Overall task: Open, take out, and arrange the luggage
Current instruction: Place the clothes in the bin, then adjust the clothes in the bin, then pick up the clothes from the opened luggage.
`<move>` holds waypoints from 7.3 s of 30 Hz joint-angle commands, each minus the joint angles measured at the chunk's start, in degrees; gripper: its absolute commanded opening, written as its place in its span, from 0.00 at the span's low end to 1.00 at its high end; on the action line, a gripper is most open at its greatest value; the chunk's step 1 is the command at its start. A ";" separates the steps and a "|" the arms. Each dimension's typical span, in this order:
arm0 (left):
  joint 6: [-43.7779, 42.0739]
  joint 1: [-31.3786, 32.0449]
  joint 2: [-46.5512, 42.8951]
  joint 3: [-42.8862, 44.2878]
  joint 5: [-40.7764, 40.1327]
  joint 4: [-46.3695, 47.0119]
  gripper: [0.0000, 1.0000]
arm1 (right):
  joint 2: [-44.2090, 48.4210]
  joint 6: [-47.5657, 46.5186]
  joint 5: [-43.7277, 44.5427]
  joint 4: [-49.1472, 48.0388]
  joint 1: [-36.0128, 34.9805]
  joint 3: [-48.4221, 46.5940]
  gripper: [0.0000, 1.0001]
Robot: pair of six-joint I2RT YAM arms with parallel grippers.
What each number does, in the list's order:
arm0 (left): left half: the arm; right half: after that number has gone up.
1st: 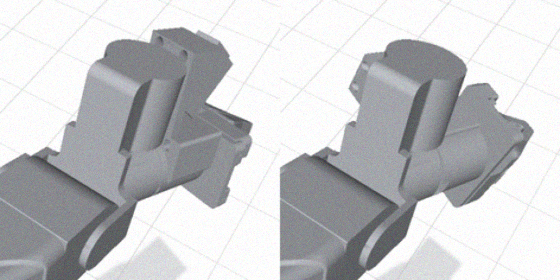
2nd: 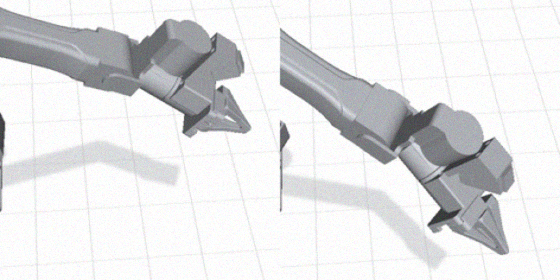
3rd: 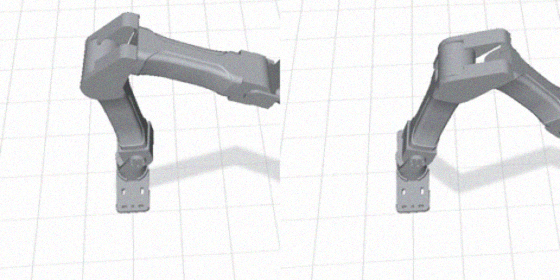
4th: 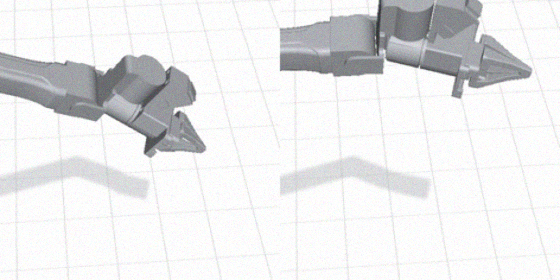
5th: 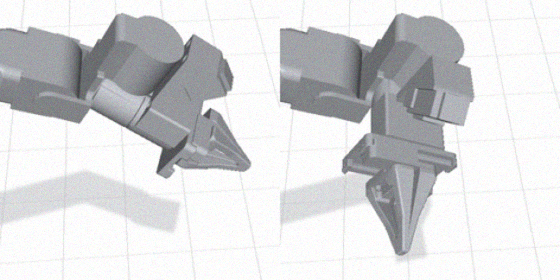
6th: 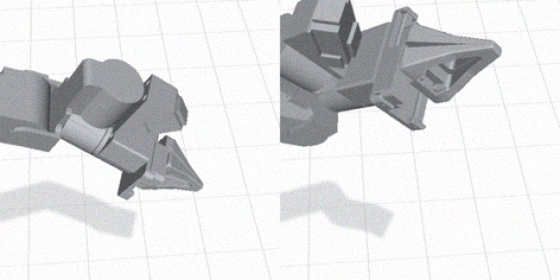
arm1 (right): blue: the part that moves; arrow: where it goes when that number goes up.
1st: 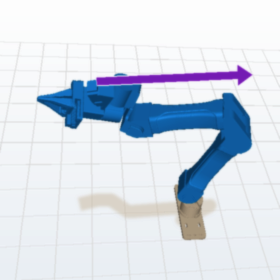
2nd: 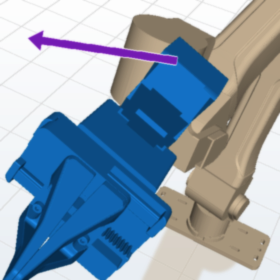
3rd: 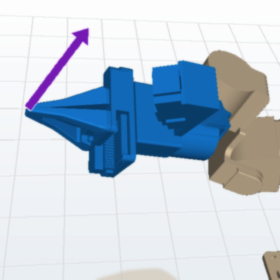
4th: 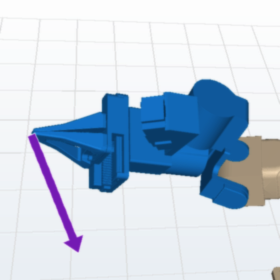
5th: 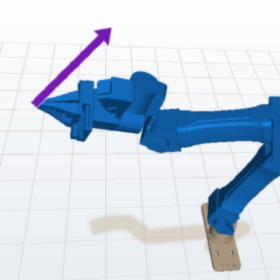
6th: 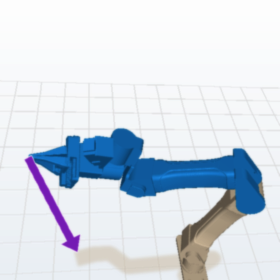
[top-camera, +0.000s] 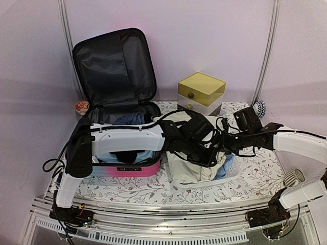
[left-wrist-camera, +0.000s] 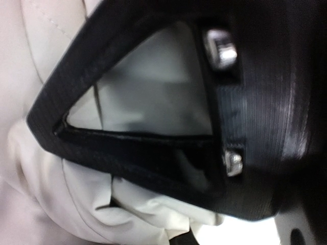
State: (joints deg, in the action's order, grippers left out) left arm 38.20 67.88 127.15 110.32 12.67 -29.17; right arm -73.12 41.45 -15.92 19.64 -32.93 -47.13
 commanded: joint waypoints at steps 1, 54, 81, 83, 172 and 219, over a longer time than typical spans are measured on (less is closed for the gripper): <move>-0.70 3.70 -1.07 4.10 4.59 7.90 0.00 | 0.78 -2.91 5.14 -1.65 0.56 -3.87 0.02; -8.16 -8.85 -36.29 -25.92 -17.40 0.21 0.86 | 2.50 -6.21 13.24 9.08 1.66 -3.27 0.44; -9.95 -18.50 -52.52 -36.99 -23.16 -4.10 0.98 | -6.21 -6.65 27.95 16.19 -3.82 -27.79 0.65; -10.27 -19.32 -53.87 -37.78 -23.57 -4.52 0.98 | -4.78 -6.82 32.17 18.78 -3.84 -28.25 0.66; -13.85 -31.33 -58.63 -49.59 -21.02 -1.90 0.98 | 0.47 -7.13 -10.08 -29.80 3.80 0.46 0.03; -18.42 -33.93 -34.78 -40.16 -22.81 -1.57 0.91 | -2.61 -9.16 1.54 -28.99 -2.31 0.27 0.04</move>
State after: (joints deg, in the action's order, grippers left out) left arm 20.56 32.16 88.16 65.63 -6.70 -29.36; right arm -77.93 34.22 -16.67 -12.82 -35.14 -47.79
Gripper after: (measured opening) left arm 0.910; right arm 0.036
